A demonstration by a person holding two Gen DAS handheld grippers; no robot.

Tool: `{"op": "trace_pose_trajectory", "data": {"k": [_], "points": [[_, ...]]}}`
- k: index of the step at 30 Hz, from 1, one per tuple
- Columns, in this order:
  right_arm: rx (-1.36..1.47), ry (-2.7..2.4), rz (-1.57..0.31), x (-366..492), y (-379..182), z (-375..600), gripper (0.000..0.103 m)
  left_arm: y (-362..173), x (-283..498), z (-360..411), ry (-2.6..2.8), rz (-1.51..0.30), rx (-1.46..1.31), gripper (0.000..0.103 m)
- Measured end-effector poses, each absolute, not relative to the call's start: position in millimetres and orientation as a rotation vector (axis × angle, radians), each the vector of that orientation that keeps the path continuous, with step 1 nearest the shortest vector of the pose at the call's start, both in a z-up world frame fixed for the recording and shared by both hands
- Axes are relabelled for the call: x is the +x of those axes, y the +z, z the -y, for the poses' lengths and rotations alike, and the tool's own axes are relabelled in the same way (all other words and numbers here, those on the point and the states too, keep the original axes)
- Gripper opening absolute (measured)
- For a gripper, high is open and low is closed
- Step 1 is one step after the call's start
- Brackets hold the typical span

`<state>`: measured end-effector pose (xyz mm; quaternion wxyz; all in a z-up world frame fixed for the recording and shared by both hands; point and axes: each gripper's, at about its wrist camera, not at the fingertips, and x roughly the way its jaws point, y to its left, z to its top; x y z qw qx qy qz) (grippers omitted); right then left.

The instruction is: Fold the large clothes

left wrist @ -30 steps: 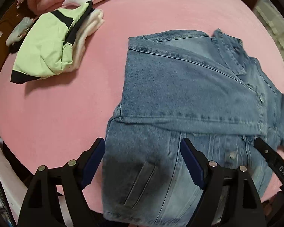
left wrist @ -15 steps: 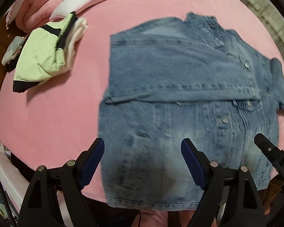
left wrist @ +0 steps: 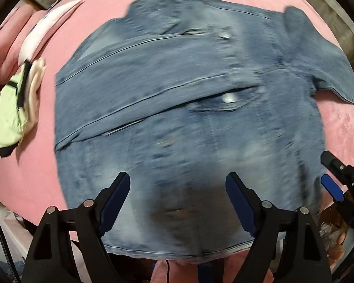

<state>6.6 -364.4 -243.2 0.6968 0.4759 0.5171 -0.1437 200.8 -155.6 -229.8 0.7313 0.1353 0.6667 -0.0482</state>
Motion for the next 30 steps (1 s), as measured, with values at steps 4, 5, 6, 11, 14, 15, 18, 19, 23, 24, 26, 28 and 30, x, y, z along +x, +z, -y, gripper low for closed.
{"op": "trace_pose_trajectory", "data": {"k": [4, 5, 6, 11, 14, 15, 18, 19, 23, 24, 26, 28, 30], "points": [[1.14, -0.367, -1.152, 1.1, -256.9, 433.2, 0.068, -233.6, 209.9, 219.8, -0.095, -1.512, 0.279, 0.082], [1.142, -0.381, -1.158, 1.3, -259.9, 453.5, 0.068, -234.6, 212.7, 237.7, -0.091, -1.522, 0.272, 0.082], [1.135, -0.392, -1.165, 2.4, -262.3, 471.4, 0.068, -235.0, 215.0, 251.5, -0.09, -1.528, 0.268, 0.082], [1.168, -0.386, -1.142, 13.2, -268.3, 554.6, 0.068, -240.2, 228.1, 333.0, -0.103, -1.54, 0.282, 0.082], [1.199, -0.391, -1.097, 23.4, -270.4, 598.1, 0.068, -242.7, 237.6, 372.4, -0.114, -1.54, 0.286, 0.082], [1.211, -0.393, -1.081, 27.7, -271.5, 609.3, 0.068, -244.8, 240.7, 382.1, -0.118, -1.543, 0.285, 0.082], [1.239, -0.409, -1.035, 37.3, -275.3, 643.9, 0.068, -250.2, 250.6, 411.8, -0.127, -1.56, 0.301, 0.082], [1.244, -0.419, -1.016, 41.1, -276.1, 655.5, 0.068, -250.0, 252.9, 416.7, -0.127, -1.562, 0.307, 0.082], [1.317, -0.473, -0.915, 50.8, -285.3, 691.3, 0.067, -252.8, 262.7, 432.3, -0.116, -1.568, 0.318, 0.082], [1.351, -0.484, -0.9, 52.8, -291.0, 699.5, 0.067, -253.4, 265.4, 433.5, -0.11, -1.573, 0.316, 0.082], [1.423, -0.489, -0.854, 54.9, -302.0, 709.2, 0.067, -254.1, 268.9, 432.2, -0.099, -1.576, 0.31, 0.082], [1.48, -0.493, -0.796, 51.3, -312.0, 721.7, 0.062, -256.1, 272.9, 428.0, -0.08, -1.579, 0.306, 0.082], [1.504, -0.524, -0.759, 47.9, -318.2, 725.5, 0.045, -256.0, 274.9, 422.2, -0.059, -1.582, 0.296, 0.082]]}}
